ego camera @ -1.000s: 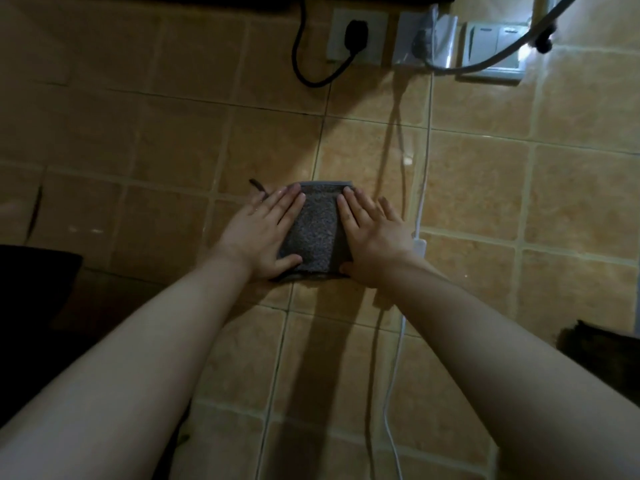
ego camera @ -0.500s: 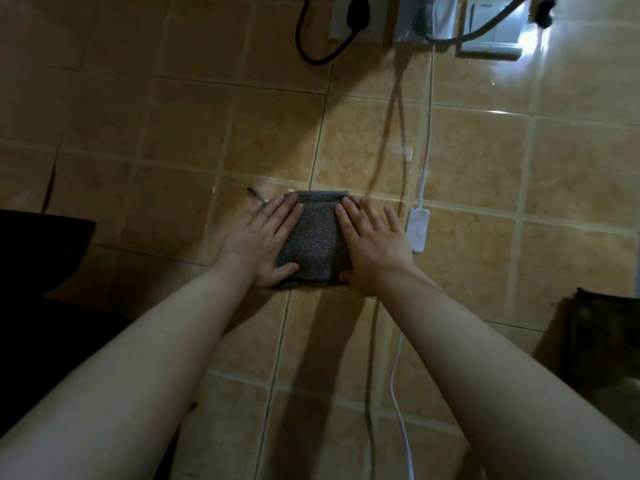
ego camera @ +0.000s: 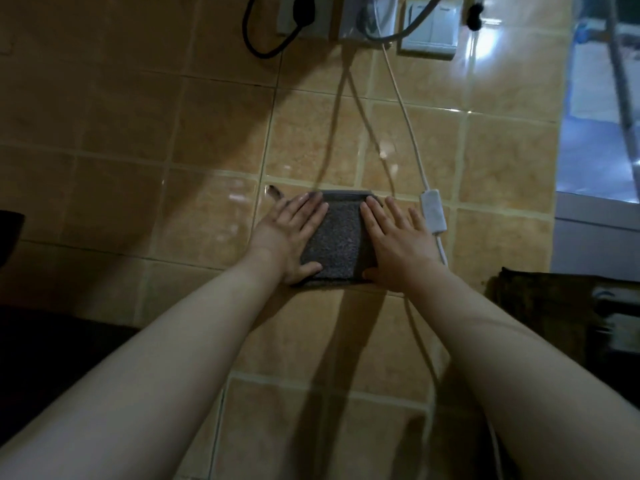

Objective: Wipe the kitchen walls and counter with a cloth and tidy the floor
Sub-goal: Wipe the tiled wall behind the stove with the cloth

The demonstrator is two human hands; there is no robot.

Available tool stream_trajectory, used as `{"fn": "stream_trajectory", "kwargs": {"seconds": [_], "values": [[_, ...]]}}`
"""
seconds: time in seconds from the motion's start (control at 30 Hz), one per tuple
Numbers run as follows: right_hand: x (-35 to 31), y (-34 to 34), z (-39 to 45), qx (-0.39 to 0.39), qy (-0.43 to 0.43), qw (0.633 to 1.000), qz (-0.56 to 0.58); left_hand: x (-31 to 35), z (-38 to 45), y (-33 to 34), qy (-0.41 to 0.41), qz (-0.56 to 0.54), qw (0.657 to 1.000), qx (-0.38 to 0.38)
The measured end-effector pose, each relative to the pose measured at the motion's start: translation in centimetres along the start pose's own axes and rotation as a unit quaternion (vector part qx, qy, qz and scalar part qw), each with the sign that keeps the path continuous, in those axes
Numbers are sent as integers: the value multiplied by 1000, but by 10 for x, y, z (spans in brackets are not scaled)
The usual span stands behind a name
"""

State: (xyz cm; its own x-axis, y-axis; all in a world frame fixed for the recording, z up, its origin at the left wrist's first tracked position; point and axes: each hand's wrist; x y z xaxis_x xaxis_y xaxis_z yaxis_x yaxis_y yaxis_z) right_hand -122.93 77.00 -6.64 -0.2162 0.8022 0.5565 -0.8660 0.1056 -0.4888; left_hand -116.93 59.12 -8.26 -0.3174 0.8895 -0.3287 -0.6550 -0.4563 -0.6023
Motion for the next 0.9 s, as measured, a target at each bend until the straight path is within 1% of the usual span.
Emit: {"fn": "stream_trajectory", "kwargs": {"seconds": [0.1, 0.37, 0.53, 0.73, 0.9], "values": [[18, 7, -8, -12, 11, 1000, -11, 21, 9, -4, 5, 11, 1000, 7], [48, 32, -27, -35, 42, 998, 1, 59, 20, -5, 35, -9, 999, 24], [51, 43, -39, -54, 58, 997, 16, 72, 18, 1, 53, -12, 998, 31], [48, 53, -57, -84, 66, 994, -1, 85, 8, 10, 68, -18, 997, 30], [41, 56, -65, -85, 69, 994, -17, 89, 0, 15, 69, -30, 997, 29]]}}
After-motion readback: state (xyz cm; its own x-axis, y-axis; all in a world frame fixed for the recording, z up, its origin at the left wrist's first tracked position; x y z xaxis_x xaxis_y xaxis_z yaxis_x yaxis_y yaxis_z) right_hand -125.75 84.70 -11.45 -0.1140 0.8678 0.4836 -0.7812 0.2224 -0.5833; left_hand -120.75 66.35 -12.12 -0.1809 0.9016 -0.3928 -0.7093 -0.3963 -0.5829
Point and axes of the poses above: each hand's wrist, its own z-axis towards the middle knuckle, its own y-axis out of the palm, x = y × z, and after that the axes turned 12 degrees about -z, right-handed
